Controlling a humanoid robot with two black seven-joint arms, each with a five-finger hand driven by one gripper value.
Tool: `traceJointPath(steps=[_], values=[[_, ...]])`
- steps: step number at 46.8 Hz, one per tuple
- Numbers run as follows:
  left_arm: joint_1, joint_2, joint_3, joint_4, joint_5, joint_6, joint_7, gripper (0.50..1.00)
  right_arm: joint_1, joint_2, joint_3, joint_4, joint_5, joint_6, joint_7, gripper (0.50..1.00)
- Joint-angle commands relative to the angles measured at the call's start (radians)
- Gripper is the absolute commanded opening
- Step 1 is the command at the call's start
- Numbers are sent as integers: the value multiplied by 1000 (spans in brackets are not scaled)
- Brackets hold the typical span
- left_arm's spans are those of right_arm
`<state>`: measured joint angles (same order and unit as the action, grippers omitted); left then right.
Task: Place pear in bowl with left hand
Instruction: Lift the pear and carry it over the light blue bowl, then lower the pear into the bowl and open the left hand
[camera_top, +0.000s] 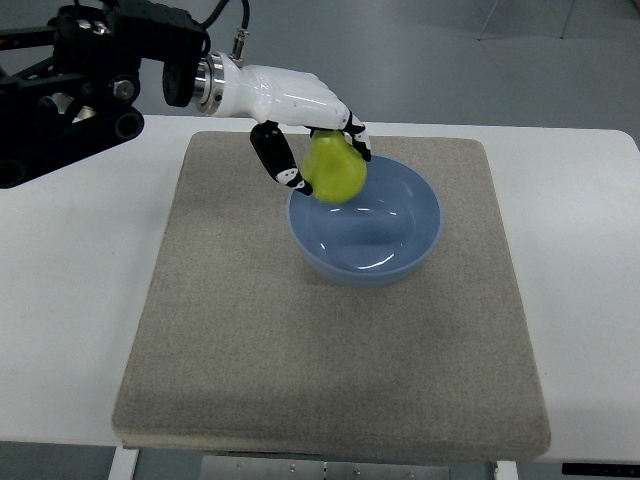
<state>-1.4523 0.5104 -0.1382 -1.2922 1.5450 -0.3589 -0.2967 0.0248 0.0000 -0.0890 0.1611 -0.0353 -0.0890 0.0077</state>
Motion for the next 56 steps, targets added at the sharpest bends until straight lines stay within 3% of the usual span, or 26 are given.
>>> traceJointPath(steps=[1, 12, 43, 45, 50, 56], values=[[10, -35, 3, 17, 44, 2, 5, 500, 0, 0, 0, 0, 0, 0, 0, 924], [43, -108, 11, 94, 138, 2, 13, 500, 0, 0, 0, 0, 0, 0, 0, 926], [70, -132, 9, 109, 126, 15, 13, 508, 0, 0, 0, 0, 0, 0, 0, 924], [70, -132, 9, 111, 124, 15, 13, 531, 0, 0, 0, 0, 0, 0, 0, 924], [69, -132, 9, 113, 118, 17, 13, 666, 0, 0, 0, 0, 0, 0, 0, 924], [70, -132, 9, 113, 116, 17, 13, 671, 0, 0, 0, 0, 0, 0, 0, 924]])
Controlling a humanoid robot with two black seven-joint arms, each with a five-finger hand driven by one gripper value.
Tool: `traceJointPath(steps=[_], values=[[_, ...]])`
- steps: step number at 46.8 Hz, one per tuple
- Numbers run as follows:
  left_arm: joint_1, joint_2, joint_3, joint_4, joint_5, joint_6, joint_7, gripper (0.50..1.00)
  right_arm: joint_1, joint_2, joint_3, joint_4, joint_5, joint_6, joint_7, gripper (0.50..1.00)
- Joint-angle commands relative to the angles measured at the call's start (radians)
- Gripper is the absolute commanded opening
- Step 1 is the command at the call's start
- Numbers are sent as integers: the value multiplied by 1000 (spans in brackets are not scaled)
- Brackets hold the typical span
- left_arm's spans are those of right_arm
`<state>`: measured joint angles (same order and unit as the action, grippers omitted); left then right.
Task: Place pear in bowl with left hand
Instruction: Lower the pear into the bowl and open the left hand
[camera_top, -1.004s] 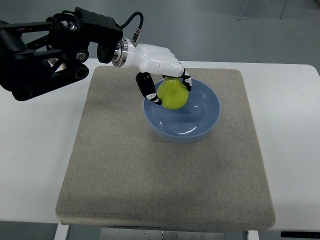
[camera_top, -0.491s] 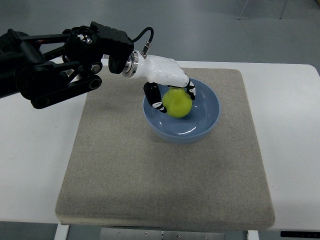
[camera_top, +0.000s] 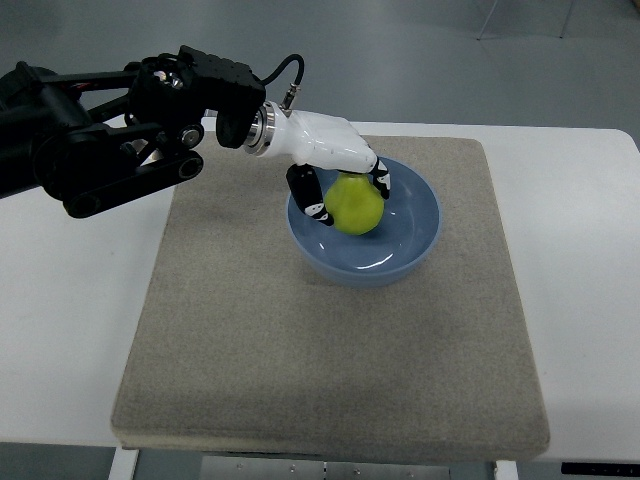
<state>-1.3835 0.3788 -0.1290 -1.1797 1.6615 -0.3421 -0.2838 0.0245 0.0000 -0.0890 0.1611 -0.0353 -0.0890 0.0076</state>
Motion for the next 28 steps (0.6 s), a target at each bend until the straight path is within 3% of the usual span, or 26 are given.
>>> traceJointPath(steps=[1, 4, 7, 15, 18, 28], values=[[1, 0, 0, 0, 0, -1, 0, 677, 0, 0, 0, 0, 0, 0, 0, 924], [3, 0, -1, -1, -2, -1, 0, 737, 0, 0, 0, 0, 0, 0, 0, 926], [3, 0, -1, -1, -2, -1, 0, 754, 0, 0, 0, 0, 0, 0, 0, 924], [1, 0, -1, -3, -2, -1, -2, 878, 0, 0, 0, 0, 0, 0, 0, 924], [0, 0, -1, -5, -2, -1, -2, 970, 0, 0, 0, 0, 0, 0, 0, 924], [-11, 2, -1, -5, -17, -9, -2, 988, 0, 0, 0, 0, 0, 0, 0, 924]])
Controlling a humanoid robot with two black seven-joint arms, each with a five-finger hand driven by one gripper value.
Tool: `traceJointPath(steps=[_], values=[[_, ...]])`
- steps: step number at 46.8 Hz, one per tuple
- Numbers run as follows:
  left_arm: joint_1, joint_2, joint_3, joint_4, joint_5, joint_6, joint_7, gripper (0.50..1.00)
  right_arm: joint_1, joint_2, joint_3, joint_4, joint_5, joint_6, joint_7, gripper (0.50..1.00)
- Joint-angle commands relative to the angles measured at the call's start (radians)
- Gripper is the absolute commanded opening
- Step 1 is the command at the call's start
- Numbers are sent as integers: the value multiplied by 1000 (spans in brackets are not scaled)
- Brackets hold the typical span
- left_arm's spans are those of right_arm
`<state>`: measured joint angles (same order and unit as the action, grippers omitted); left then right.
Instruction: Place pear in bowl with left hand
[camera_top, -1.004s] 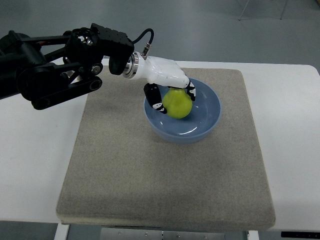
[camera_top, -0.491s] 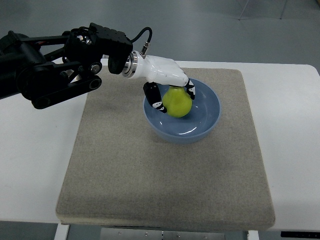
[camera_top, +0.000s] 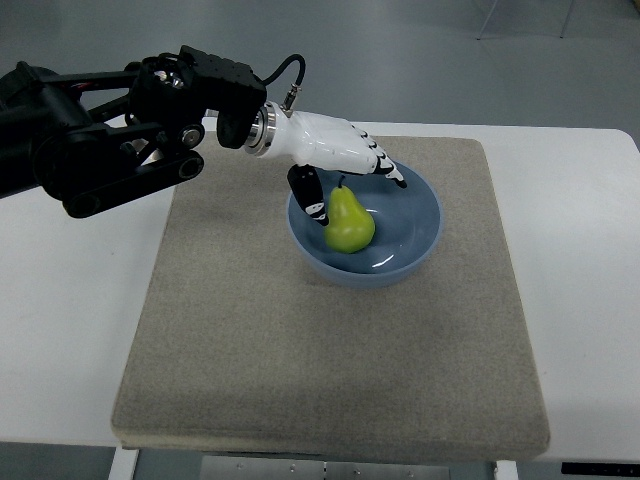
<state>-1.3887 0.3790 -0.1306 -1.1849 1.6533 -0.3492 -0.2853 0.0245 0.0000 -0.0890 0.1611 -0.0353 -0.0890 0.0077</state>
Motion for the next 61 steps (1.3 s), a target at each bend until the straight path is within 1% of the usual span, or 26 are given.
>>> traceJointPath(steps=[1, 9, 15, 23, 33, 37, 42, 54, 61], values=[[-7, 3, 0, 1, -13, -2, 0, 988, 0, 0, 0, 0, 0, 0, 0, 924], [-21, 17, -14, 4, -118, -2, 0, 990, 0, 0, 0, 0, 0, 0, 0, 924], [-33, 40, -14, 34, -277, 6, 0, 992, 0, 0, 0, 0, 0, 0, 0, 924], [-26, 60, -14, 94, -604, 7, 0, 992, 0, 0, 0, 0, 0, 0, 0, 924], [-9, 66, -12, 234, -1082, 6, 1, 994, 0, 0, 0, 0, 0, 0, 0, 924], [0, 67, -11, 278, -1216, -4, 1, 994, 0, 0, 0, 0, 0, 0, 0, 926], [40, 66, -12, 330, -1280, -4, 1, 994, 0, 0, 0, 0, 0, 0, 0, 924], [142, 57, -14, 379, -1291, 4, 1, 994, 0, 0, 0, 0, 0, 0, 0, 924], [171, 57, -40, 436, -1343, -7, 1, 992, 0, 0, 0, 0, 0, 0, 0, 924]])
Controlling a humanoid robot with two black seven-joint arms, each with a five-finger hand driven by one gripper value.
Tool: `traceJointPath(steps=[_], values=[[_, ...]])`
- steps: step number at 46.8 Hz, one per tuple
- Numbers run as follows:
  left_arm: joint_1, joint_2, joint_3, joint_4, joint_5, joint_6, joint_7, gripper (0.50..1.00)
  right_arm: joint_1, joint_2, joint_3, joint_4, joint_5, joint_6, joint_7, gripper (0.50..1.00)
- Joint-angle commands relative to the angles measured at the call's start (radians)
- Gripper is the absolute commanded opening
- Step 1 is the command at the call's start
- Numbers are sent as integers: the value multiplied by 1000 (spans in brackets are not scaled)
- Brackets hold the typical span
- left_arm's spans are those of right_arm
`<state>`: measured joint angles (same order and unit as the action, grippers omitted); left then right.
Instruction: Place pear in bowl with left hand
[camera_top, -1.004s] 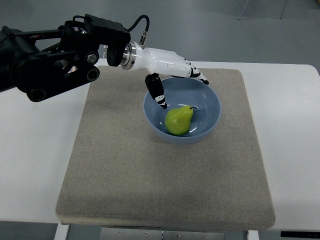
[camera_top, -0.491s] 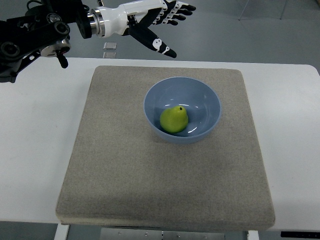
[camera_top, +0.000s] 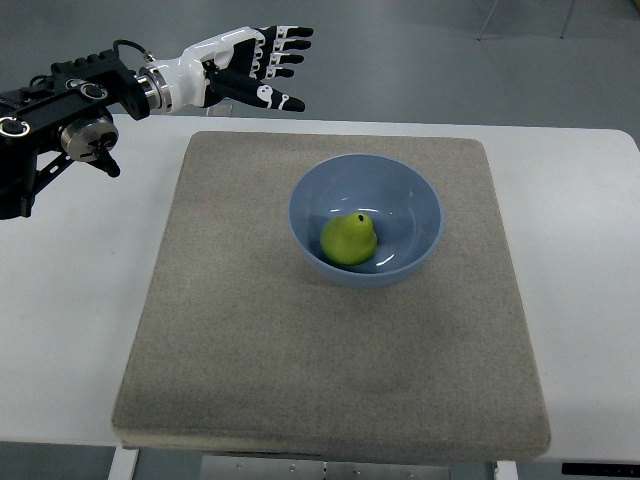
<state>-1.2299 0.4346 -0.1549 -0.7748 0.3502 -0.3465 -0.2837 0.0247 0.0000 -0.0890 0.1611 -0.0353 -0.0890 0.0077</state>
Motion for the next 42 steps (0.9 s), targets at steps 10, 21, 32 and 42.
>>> traceJointPath(steps=[10, 21, 32, 42], values=[[50, 3, -25, 141, -247, -163, 5, 994, 0, 0, 0, 0, 0, 0, 0, 924], [118, 6, -29, 203, -434, -264, 72, 994, 0, 0, 0, 0, 0, 0, 0, 926], [176, 7, -43, 293, -661, -264, 202, 994, 0, 0, 0, 0, 0, 0, 0, 924], [231, 23, -147, 307, -747, -264, 348, 994, 0, 0, 0, 0, 0, 0, 0, 924]])
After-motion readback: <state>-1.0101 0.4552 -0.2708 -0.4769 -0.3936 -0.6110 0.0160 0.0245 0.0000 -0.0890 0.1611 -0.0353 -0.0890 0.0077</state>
